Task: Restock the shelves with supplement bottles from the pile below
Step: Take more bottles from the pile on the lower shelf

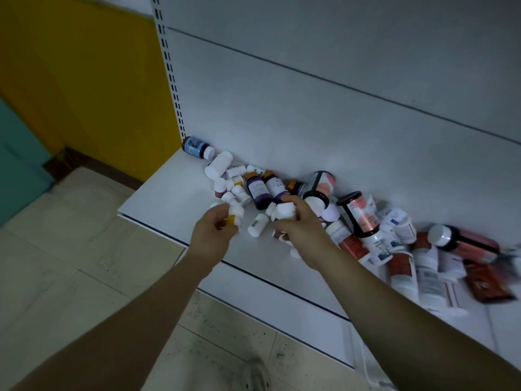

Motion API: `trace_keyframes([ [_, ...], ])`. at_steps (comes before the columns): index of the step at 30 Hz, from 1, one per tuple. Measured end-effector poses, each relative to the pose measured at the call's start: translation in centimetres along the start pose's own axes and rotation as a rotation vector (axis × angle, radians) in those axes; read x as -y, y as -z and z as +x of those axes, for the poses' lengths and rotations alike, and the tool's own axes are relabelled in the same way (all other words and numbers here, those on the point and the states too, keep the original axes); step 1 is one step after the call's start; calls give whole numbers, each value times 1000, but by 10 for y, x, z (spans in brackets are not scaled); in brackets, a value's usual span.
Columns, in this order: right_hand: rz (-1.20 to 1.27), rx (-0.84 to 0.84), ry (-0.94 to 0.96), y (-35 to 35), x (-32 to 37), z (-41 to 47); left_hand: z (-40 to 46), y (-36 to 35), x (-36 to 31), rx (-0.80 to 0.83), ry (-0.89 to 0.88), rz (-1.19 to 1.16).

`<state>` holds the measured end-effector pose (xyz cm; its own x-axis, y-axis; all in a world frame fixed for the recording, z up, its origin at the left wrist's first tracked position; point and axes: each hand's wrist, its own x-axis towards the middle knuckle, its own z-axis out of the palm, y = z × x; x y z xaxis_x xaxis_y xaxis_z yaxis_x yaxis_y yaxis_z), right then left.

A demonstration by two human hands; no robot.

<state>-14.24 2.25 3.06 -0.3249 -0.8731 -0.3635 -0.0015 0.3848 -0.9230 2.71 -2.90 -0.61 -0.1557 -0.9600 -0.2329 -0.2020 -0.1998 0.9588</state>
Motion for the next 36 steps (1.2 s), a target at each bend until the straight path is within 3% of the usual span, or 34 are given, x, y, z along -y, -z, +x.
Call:
trace_keyframes([
  [4,360,73,-2,-18,49,-54,-57,29,-67,81,-76,-371],
  [6,467,113,56,-26,72,-84,-83,43,-96,113,-143,-427],
  [16,418,-20,417,-44,164,-199,-156,108,-211,315,-464,-181],
  [24,424,-91,682,-19,242,-240,-176,97,-301,542,-523,-356],
  [36,214,-294,686,100,302,-225,-146,15,-387,582,-616,-125],
])
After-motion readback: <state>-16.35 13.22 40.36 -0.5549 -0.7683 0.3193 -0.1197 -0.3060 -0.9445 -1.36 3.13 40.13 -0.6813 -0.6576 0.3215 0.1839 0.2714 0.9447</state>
